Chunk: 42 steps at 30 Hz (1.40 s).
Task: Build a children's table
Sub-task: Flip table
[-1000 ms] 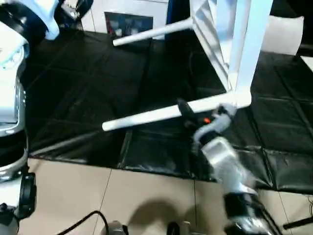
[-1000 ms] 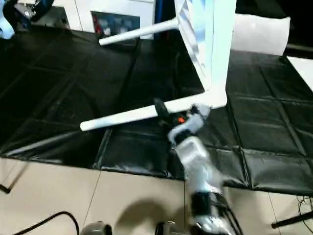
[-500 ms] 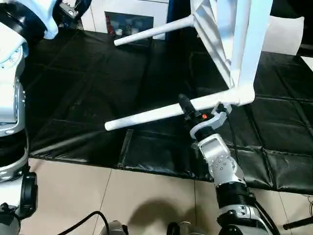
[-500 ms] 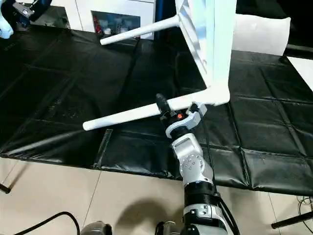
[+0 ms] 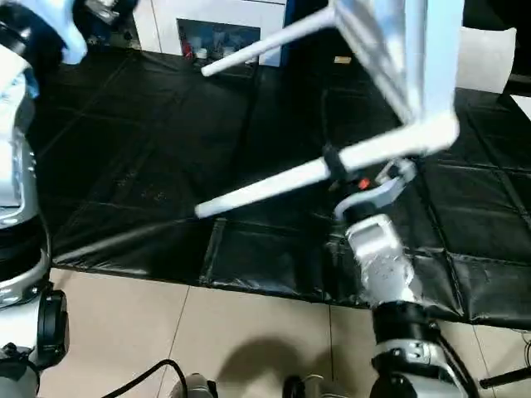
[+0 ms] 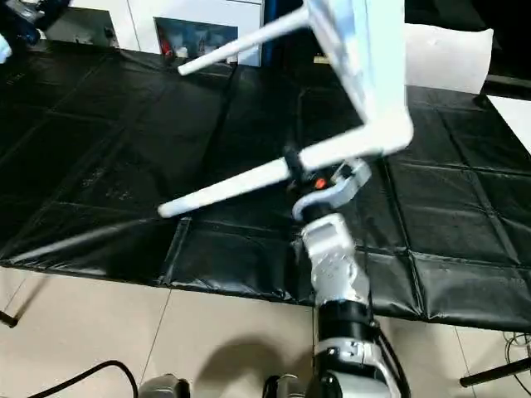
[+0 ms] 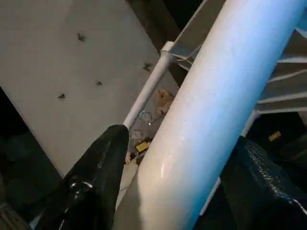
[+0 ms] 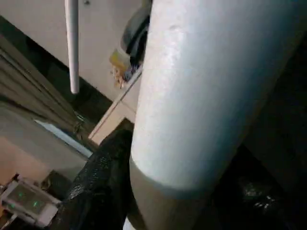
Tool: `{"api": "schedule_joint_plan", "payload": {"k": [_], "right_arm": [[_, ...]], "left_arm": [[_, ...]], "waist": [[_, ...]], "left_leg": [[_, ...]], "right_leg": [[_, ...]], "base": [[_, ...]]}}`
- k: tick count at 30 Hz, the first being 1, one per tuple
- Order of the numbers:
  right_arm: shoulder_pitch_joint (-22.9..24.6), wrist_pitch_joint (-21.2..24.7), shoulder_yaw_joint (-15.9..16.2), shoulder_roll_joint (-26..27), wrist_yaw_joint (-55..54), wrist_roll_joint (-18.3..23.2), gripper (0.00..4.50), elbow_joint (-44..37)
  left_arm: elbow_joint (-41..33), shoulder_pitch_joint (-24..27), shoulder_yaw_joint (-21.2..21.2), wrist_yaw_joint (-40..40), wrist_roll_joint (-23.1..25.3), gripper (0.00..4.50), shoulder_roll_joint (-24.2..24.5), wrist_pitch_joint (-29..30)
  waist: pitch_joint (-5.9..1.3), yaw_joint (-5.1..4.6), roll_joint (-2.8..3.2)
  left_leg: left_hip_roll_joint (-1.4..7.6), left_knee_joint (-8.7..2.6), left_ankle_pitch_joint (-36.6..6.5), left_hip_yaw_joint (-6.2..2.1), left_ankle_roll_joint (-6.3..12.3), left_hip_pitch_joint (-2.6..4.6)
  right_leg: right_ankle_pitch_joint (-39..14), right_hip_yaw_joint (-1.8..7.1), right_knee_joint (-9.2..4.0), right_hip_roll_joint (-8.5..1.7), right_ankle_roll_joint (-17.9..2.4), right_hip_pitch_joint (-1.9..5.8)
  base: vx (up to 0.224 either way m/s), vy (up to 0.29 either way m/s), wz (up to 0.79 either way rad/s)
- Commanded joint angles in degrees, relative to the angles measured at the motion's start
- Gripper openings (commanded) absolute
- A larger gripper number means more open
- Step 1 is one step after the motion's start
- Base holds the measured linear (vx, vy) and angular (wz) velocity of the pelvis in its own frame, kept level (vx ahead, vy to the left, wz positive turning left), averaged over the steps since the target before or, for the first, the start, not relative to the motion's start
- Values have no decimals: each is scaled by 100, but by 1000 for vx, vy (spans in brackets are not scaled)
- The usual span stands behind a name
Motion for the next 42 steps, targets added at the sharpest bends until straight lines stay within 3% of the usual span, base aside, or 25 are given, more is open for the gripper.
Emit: {"api": "schedule_joint_plan", "payload": {"k": [1,11,14,17,22,23,28,31,35,40,42], "right_arm": [[-222,-190,114,-63,32,-113,197,-466],[-325,-370,179,-904,-373,-908,193,-1532],[-366,-122,177,-1351,-461,-1092,193,-2115],[-333,208,258,-1713,-523,-1247,188,-2708],[-81,722,679,-2112,-495,-1495,175,-3572],[79,919,832,-2114,-601,-1457,175,-3935],[253,1134,935,-2031,-721,-1342,175,-4286],[400,1253,931,-1839,-713,-1066,175,-4448],[828,1145,987,-1844,-351,-1047,175,-4234],[1024,1181,949,-1936,-164,-1085,175,-4062],[1110,1272,939,-1991,-231,-1282,175,-3956]], "left_arm": [[74,6,-47,-19,-349,286,-160,94],[266,465,415,-84,-628,286,-159,-101],[396,745,546,-89,-655,286,-174,-297],[355,1093,526,-197,-827,286,-345,-443],[353,1640,371,-104,-1019,286,-751,-601],[509,1929,319,3,-1121,286,-1091,-827],[564,2219,135,106,-1012,286,-1279,-975],[513,2292,203,319,-1064,286,-1455,-888],[547,2466,162,388,-1001,286,-1553,-1004],[592,2590,129,403,-990,286,-1553,-1096],[488,2696,110,409,-988,286,-1510,-1060]], "waist": [[-440,-18,25],[-479,-7,11],[-482,6,-2],[-499,-3,-50],[-482,-68,-42],[-476,-75,-67],[-453,-102,-102],[-431,-100,-107],[-421,-114,-114],[-419,-144,-125],[-414,-151,-118]], "left_leg": [[236,-391,-430,-40,122,52],[205,-354,-180,-20,182,18],[195,-345,-137,-14,200,20],[189,-333,-43,-9,239,1],[192,-337,-295,-6,253,-7],[213,-339,-354,-8,260,12],[235,-363,-648,-25,222,35],[238,-367,-846,-27,165,48],[236,-371,-946,-46,156,34],[235,-375,-978,-61,185,35],[235,-377,-1000,-62,186,37]], "right_leg": [[-1047,308,-327,-421,-938,400],[-761,302,-285,-392,-901,426],[-739,296,-286,-372,-823,418],[-594,300,-264,-357,-792,445],[-923,297,-341,-346,-677,429],[-957,303,-365,-347,-643,419],[-1350,287,-402,-332,-511,373],[-1640,293,-445,-349,-414,358],[-1826,289,-477,-364,-299,353],[-1857,281,-484,-356,-284,348],[-1826,281,-486,-349,-298,344]], "base": [[0,0,0],[0,0,0],[0,0,0],[0,0,0],[0,0,0],[0,0,0],[0,0,0],[0,0,0],[0,0,0],[0,0,0],[0,0,0]]}}
